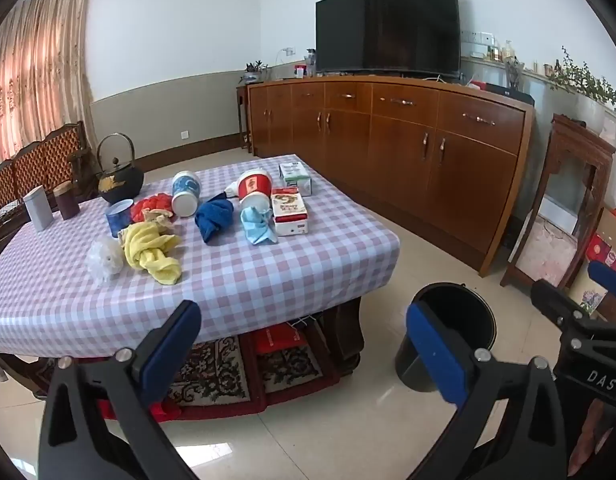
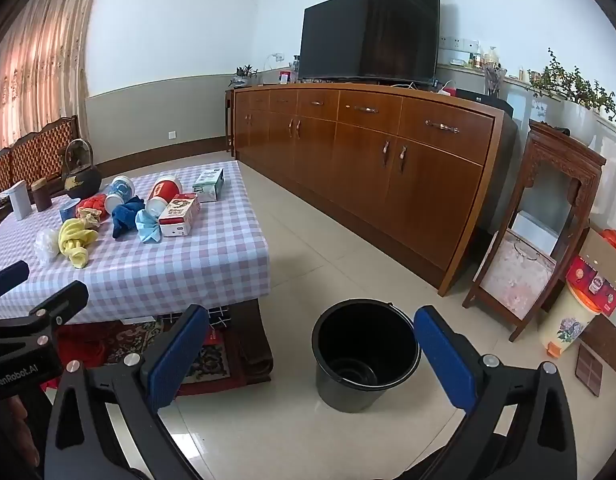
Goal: Collect trash
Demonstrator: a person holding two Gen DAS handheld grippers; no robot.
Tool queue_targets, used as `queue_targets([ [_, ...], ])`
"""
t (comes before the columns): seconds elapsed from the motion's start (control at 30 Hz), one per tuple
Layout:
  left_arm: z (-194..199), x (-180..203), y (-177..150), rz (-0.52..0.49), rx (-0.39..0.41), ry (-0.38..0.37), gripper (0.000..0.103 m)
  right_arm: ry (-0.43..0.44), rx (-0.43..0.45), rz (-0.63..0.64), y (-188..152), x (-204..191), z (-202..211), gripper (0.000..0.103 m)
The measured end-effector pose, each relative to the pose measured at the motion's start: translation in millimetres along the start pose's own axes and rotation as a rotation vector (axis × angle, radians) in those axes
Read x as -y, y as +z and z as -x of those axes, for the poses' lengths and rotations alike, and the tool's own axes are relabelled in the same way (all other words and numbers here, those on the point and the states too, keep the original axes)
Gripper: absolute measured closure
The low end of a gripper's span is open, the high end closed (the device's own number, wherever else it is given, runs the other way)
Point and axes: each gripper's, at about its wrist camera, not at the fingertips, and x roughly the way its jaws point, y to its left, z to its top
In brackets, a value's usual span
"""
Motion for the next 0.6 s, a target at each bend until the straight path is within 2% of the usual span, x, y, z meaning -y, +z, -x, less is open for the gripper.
queue_targets([
  [0.03, -0.9, 1.5, 0.4, -0.024, -0.020, 0.017, 0.000, 0.000, -0.001, -0.002, 0.0, -0.5, -0.4, 0.000],
  [0.3, -3.6, 0.2, 2.0, -0.029, -0.015, 0.027, 0.000, 0.016, 0.007, -0.039, 0.6, 8.3, 1.2, 0.000],
  [0.6, -1.1, 2.3, -1.8, -0.030, -0.020, 0.014, 0.000, 0.004, 0.007, -0.030, 0.1, 3.5, 3.2, 0.000],
])
